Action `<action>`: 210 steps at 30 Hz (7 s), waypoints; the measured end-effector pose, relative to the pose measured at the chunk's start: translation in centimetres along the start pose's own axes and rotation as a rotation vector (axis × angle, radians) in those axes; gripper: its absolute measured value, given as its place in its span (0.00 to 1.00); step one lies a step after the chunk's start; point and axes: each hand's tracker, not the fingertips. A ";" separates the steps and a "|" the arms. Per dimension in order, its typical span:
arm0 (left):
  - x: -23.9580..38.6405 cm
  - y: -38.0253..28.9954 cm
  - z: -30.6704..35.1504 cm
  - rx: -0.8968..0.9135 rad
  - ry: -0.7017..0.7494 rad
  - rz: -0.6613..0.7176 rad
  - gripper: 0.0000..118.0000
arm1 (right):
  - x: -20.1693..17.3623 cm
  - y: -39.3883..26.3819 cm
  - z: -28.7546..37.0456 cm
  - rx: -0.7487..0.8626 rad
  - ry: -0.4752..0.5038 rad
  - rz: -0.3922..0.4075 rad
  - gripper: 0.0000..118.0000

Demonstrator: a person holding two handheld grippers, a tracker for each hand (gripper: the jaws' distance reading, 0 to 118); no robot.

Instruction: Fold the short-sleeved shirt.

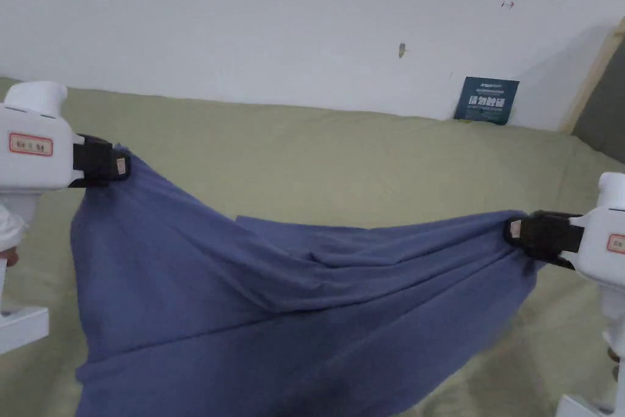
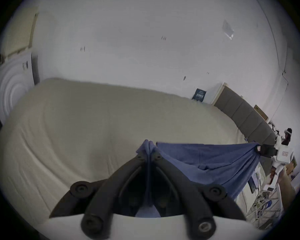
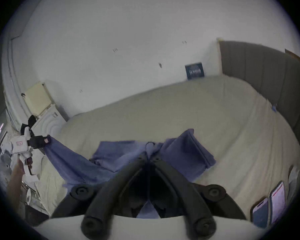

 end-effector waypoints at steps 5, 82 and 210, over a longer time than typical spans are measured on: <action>0.3 5.0 3.2 0.122 0.010 0.004 0.01 | -2.9 5.9 0.8 0.100 0.014 0.068 0.02; 3.2 -18.2 16.1 0.295 0.100 0.042 1.00 | -6.4 -10.4 11.7 0.319 -0.077 0.187 0.71; 3.1 5.4 8.5 0.233 0.098 -0.350 0.02 | -7.3 16.7 8.8 0.410 0.007 0.424 0.00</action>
